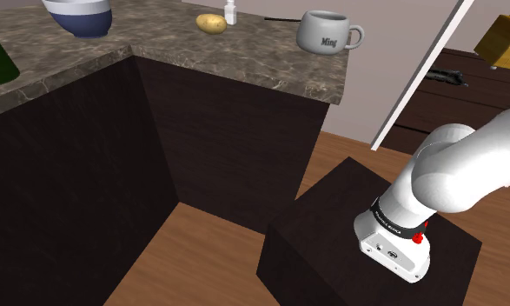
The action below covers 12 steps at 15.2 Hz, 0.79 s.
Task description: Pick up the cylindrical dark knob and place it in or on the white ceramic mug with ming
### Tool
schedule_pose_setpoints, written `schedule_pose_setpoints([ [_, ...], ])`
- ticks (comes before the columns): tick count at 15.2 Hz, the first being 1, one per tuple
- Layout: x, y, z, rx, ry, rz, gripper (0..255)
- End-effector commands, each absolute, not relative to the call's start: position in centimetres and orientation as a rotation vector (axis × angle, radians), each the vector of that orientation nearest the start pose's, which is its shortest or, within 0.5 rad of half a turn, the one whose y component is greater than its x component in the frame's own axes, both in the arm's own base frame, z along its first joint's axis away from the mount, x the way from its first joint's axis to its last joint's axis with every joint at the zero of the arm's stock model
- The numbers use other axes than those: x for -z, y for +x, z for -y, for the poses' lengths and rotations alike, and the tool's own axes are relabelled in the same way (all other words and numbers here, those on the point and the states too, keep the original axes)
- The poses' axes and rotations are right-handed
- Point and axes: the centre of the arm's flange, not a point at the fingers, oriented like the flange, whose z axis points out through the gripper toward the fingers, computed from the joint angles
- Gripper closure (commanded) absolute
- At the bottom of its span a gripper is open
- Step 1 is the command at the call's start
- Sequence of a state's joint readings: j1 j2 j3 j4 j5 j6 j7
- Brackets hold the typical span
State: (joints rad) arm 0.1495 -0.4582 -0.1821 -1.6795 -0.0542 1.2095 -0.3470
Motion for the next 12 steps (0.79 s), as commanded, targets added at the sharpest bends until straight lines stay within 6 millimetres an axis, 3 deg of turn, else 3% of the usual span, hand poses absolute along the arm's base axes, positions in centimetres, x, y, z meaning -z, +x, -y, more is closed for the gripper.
schedule_pose_setpoints([
  [1,-74.9,37.3,6.4,-0.021,-3.071,0.489,255],
  [11,-74.7,46.7,16.7,-0.021,-3.071,0.489,255],
  [12,-74.1,46.7,16.7,-0.021,-3.071,0.489,255],
])
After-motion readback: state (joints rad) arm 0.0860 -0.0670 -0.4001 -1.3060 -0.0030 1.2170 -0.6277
